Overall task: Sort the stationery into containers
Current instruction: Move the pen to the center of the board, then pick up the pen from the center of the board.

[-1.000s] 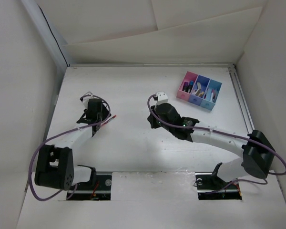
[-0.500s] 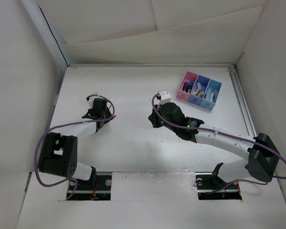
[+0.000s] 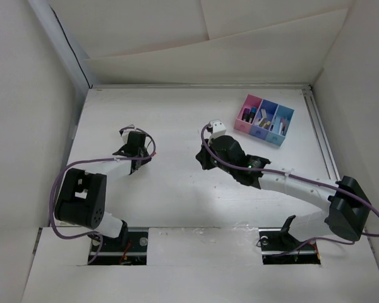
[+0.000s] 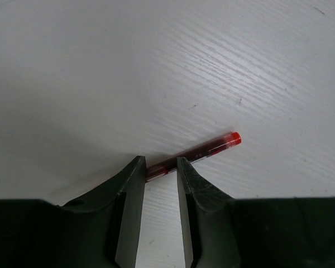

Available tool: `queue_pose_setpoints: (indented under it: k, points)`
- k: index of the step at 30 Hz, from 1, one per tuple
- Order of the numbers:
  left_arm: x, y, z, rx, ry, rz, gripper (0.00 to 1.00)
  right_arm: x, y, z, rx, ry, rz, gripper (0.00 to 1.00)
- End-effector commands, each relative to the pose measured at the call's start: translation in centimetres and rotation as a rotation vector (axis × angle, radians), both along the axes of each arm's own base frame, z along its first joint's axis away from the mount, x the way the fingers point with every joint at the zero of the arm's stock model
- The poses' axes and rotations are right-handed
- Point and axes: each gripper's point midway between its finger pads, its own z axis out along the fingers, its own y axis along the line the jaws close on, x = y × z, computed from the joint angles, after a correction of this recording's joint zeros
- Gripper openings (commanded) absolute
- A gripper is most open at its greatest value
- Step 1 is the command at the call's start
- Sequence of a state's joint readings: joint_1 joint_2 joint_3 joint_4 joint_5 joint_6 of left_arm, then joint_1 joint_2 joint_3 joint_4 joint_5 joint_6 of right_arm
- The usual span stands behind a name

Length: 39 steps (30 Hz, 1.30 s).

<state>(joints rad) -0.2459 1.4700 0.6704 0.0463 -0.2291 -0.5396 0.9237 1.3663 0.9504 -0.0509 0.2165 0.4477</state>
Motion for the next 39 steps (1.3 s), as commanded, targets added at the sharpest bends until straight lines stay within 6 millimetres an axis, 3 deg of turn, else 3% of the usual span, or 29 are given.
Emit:
queue_pose_setpoints:
  k: [1,7,11,15,20,25,28,30,31,33,34,35,37,39]
  points:
    - [-0.1,-1.7,-0.4,-0.017,0.025,-0.032,0.24,0.2,0.3,2.3,0.063,-0.052,0.01,0.03]
    - [0.4,-3.9,-0.5,-0.087,0.028,-0.091,0.22,0.2,0.3,2.3,0.063,-0.052,0.01,0.05]
    - [0.7,-7.1,0.1,-0.109,0.015,-0.15,0.21,0.5,-0.4,2.7,0.056,-0.075,-0.018,0.06]
    - [-0.4,-12.1,0.5,-0.166,0.025,-0.24,0.21,0.6,-0.5,2.7,0.053,-0.079,-0.03,0.12]
    - [-0.3,-15.5,1.7,-0.282,-0.003,-0.284,0.27,1.2,-1.0,2.4,0.047,-0.075,-0.06,0.28]
    - [0.3,-15.7,4.9,-0.326,-0.094,-0.274,0.34,2.2,-1.9,1.9,0.029,-0.071,-0.114,0.37]
    - [0.4,-14.8,6.4,-0.314,-0.141,-0.238,0.35,2.4,-2.3,1.5,0.035,-0.056,-0.133,0.38]
    - [0.3,-14.3,8.4,-0.325,-0.2,-0.23,0.36,2.9,-2.4,0.2,0.016,-0.032,-0.149,0.39]
    - [-0.2,-13.8,8.4,-0.32,-0.207,-0.223,0.36,2.9,-2.4,-0.4,0.004,-0.023,-0.149,0.39]
    - [-0.3,-12.8,11.1,-0.326,-0.293,-0.197,0.37,3.2,-1.5,-1.1,0.001,0.002,-0.136,0.4]
    - [-0.6,-12.3,11.8,-0.326,-0.319,-0.187,0.39,3.1,-1.1,-3.0,-0.022,0.042,-0.129,0.45]
    - [-0.7,-11.3,12.1,-0.309,-0.352,-0.155,0.39,3.2,-0.5,-3.4,-0.011,0.057,-0.125,0.48]
    - [-1.3,-10.1,15.2,-0.316,-0.458,-0.143,0.42,3.2,0.7,-5.8,-0.038,0.103,-0.104,0.56]
    - [-1.8,-8.5,15.9,-0.289,-0.509,-0.101,0.46,2.9,2.2,-7.0,-0.048,0.125,-0.08,0.6]
